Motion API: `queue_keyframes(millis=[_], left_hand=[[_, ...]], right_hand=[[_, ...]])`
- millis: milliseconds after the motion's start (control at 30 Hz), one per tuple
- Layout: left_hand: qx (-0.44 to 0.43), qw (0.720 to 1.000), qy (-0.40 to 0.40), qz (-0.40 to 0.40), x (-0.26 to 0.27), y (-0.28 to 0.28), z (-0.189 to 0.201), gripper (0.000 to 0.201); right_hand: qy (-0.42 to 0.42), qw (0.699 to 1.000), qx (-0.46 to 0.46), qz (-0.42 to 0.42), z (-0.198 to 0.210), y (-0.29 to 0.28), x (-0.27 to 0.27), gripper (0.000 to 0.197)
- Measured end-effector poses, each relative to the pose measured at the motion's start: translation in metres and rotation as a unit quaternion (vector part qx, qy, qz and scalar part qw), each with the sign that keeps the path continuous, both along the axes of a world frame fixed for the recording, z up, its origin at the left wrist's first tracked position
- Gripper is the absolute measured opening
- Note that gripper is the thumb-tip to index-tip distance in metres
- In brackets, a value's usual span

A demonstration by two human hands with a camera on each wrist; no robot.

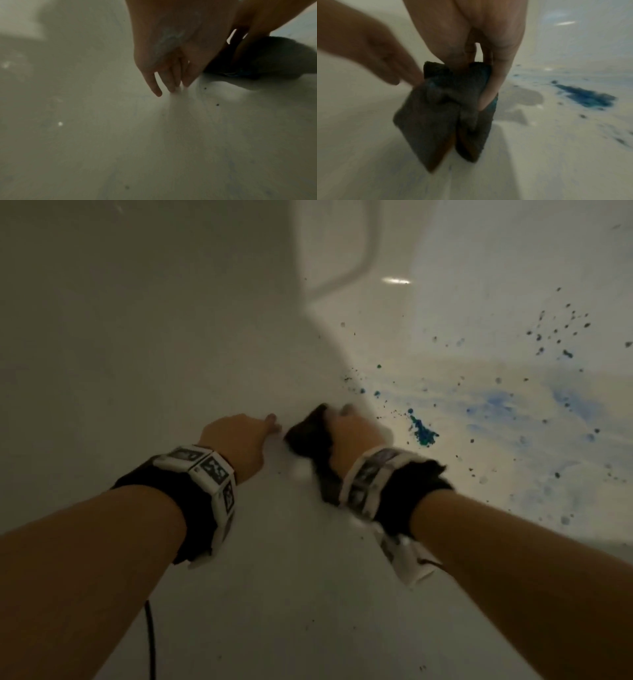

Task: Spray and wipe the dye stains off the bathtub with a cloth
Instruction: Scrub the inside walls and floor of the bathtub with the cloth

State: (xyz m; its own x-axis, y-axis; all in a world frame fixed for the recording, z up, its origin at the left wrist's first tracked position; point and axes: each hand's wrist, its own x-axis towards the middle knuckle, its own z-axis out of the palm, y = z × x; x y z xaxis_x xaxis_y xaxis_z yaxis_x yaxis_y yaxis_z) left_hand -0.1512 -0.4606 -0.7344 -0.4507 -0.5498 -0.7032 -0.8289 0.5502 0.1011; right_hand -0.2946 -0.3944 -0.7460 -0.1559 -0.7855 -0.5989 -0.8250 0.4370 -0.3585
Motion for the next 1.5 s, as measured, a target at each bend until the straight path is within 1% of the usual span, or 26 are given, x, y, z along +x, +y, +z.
queue_keyframes(millis=[33,67,100,167,200,233,267,333,367,433,600,667,733,767,833,900,933,1000,1033,1100,1167,1233,1300,1400,1467,1500], left_hand=[[-0.013,0.996,0.055,0.070,0.001,0.002,-0.004,0.050],[-0.032,0.982,0.123,0.138,0.001,0.005,-0.008,0.046],[-0.054,0.964,0.180,0.188,-0.001,0.010,-0.010,0.045],[-0.097,0.944,0.229,0.218,-0.015,0.022,-0.011,0.046],[-0.102,0.944,0.232,0.210,-0.024,0.030,-0.011,0.048],[-0.088,0.953,0.220,0.189,-0.034,0.039,-0.010,0.051],[-0.065,0.967,0.190,0.157,-0.043,0.048,-0.013,0.058],[-0.031,0.987,0.110,0.109,-0.057,0.058,-0.023,0.076],[-0.026,0.991,0.079,0.101,-0.063,0.060,-0.027,0.085],[-0.035,0.993,0.040,0.103,-0.073,0.062,-0.037,0.094],[-0.099,0.991,-0.009,0.088,-0.087,0.066,-0.045,0.077],[-0.100,0.993,-0.018,0.068,-0.085,0.062,-0.042,0.070],[-0.089,0.994,-0.006,0.070,-0.084,0.056,-0.036,0.069],[-0.082,0.993,0.021,0.088,-0.084,0.049,-0.032,0.071],[-0.082,0.973,0.135,0.168,-0.090,0.027,-0.021,0.068],[-0.156,0.931,0.250,0.215,-0.102,-0.012,-0.013,0.062],[-0.207,0.916,0.270,0.212,-0.110,-0.037,-0.008,0.060],[-0.284,0.899,0.269,0.196,-0.126,-0.088,0.003,0.060],[-0.305,0.897,0.257,0.193,-0.134,-0.110,0.010,0.061],[-0.314,0.906,0.211,0.188,-0.145,-0.142,0.013,0.066],[-0.277,0.928,0.167,0.185,-0.153,-0.150,-0.002,0.071],[-0.209,0.954,0.138,0.163,-0.158,-0.137,-0.025,0.069],[-0.187,0.970,0.109,0.111,-0.161,-0.110,-0.048,0.064],[-0.213,0.971,0.113,0.008,-0.165,-0.064,-0.065,0.062],[-0.214,0.962,0.143,-0.093,-0.161,-0.036,-0.064,0.069],[-0.218,0.954,0.140,-0.150,-0.155,-0.025,-0.065,0.072]], right_hand=[[-0.007,0.999,-0.003,-0.051,0.000,-0.003,-0.013,0.040],[-0.021,0.997,-0.003,-0.073,-0.001,-0.004,-0.020,0.035],[-0.045,0.996,0.001,-0.078,-0.002,-0.001,-0.024,0.037],[-0.096,0.992,-0.017,-0.077,-0.005,0.016,-0.027,0.054],[-0.094,0.992,-0.037,-0.080,-0.004,0.028,-0.034,0.062],[-0.061,0.994,-0.049,-0.075,-0.002,0.041,-0.047,0.072],[-0.005,0.997,-0.035,-0.061,-0.002,0.054,-0.065,0.085],[0.101,0.991,0.067,-0.049,-0.005,0.077,-0.110,0.114],[0.133,0.983,0.120,-0.050,-0.008,0.083,-0.129,0.124],[0.142,0.973,0.173,-0.053,-0.013,0.086,-0.152,0.134],[0.088,0.975,0.201,-0.039,-0.023,0.060,-0.156,0.136],[0.079,0.974,0.209,-0.043,-0.024,0.058,-0.157,0.128],[0.079,0.971,0.220,-0.050,-0.024,0.061,-0.160,0.121],[0.077,0.970,0.223,-0.052,-0.024,0.062,-0.162,0.119],[0.070,0.969,0.228,-0.059,-0.021,0.062,-0.164,0.116],[0.065,0.968,0.235,-0.058,-0.019,0.061,-0.164,0.117],[0.063,0.968,0.237,-0.057,-0.018,0.060,-0.164,0.119],[0.059,0.968,0.237,-0.054,-0.019,0.058,-0.162,0.121],[0.058,0.968,0.238,-0.054,-0.018,0.057,-0.162,0.121],[0.054,0.968,0.239,-0.053,-0.017,0.055,-0.162,0.119],[0.047,0.967,0.245,-0.051,-0.015,0.053,-0.164,0.118],[0.046,0.966,0.249,-0.052,-0.015,0.051,-0.164,0.118],[0.048,0.967,0.243,-0.050,-0.016,0.049,-0.165,0.118],[0.052,0.969,0.238,-0.051,-0.021,0.047,-0.167,0.116],[0.056,0.969,0.235,-0.050,-0.021,0.047,-0.169,0.115],[0.057,0.970,0.234,-0.047,-0.020,0.046,-0.169,0.114]])
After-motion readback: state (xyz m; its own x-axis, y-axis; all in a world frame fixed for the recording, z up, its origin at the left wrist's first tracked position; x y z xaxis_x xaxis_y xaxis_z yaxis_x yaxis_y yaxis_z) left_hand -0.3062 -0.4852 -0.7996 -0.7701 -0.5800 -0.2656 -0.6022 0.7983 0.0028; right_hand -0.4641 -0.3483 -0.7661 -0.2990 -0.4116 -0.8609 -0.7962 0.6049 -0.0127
